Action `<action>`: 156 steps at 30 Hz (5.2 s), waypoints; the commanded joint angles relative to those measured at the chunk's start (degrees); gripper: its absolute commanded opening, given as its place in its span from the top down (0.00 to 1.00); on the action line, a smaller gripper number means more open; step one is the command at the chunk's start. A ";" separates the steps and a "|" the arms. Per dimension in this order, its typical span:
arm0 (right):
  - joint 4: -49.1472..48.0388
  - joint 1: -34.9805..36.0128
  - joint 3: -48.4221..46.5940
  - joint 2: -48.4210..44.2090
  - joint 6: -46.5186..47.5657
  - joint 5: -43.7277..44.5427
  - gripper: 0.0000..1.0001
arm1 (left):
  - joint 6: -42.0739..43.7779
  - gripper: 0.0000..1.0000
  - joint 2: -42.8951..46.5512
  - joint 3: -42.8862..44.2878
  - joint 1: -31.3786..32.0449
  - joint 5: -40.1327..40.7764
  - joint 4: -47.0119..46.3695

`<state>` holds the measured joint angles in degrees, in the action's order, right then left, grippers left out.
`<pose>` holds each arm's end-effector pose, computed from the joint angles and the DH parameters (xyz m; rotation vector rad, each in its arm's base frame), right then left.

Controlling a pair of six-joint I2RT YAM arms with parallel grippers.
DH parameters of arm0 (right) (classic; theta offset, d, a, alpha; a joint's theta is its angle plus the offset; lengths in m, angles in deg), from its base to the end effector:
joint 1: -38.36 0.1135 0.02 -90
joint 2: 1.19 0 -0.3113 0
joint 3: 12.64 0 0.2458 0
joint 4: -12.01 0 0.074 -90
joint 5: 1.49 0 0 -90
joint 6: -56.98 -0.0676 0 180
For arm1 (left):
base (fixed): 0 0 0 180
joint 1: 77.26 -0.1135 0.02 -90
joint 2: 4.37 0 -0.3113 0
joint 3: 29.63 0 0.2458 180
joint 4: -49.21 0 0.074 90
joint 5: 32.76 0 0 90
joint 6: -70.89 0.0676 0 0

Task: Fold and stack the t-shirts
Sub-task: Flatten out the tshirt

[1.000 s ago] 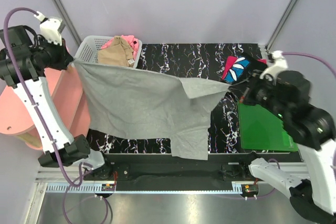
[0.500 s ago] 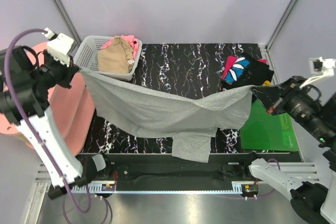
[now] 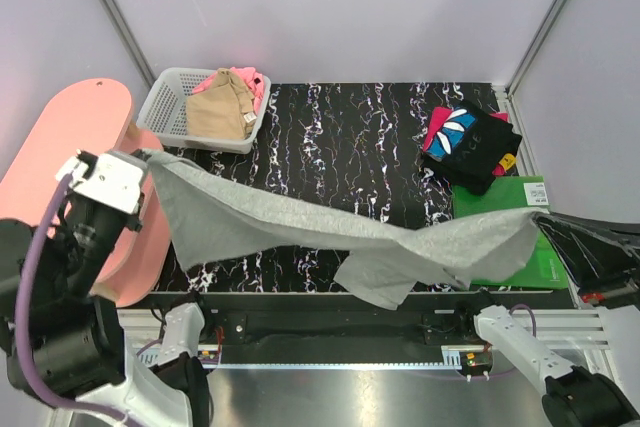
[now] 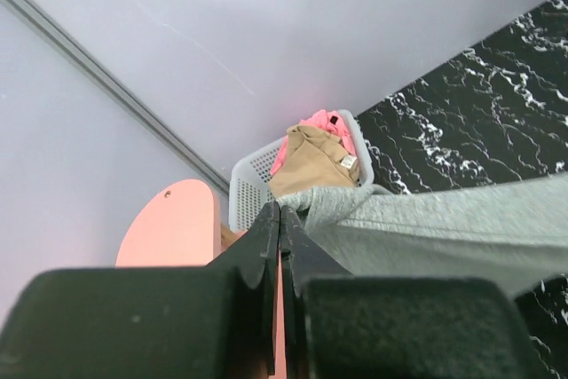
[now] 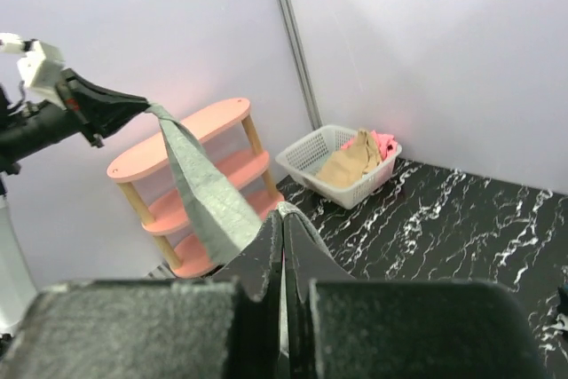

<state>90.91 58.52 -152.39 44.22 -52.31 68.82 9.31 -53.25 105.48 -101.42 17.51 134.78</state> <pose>-0.0871 -0.0077 0.6169 -0.3128 1.3255 0.8056 -0.0212 -0.0569 0.5947 0.5914 1.4487 0.1824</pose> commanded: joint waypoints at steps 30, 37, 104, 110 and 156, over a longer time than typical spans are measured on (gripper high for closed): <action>-7.90 4.00 -22.19 45.83 9.98 33.84 1.00 | -25.62 1.00 -38.92 16.36 30.32 42.81 -13.70; -8.05 7.08 -19.34 34.16 5.85 26.65 1.00 | -24.12 1.00 -22.26 15.61 30.32 42.97 -13.69; -27.34 -11.20 38.88 19.73 -1.54 11.95 1.00 | -17.87 1.00 -14.06 -34.95 21.00 32.88 -25.66; -20.40 -11.20 36.86 7.43 -1.37 9.22 1.00 | -19.46 1.00 -0.52 -35.31 21.09 26.63 -24.33; -35.51 -11.46 34.30 47.58 -0.40 22.23 1.00 | -10.58 1.00 -46.39 -36.09 19.77 48.25 -37.07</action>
<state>58.54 47.49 -115.02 91.45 -53.01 89.48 -2.43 -97.79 64.55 -81.68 61.84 101.55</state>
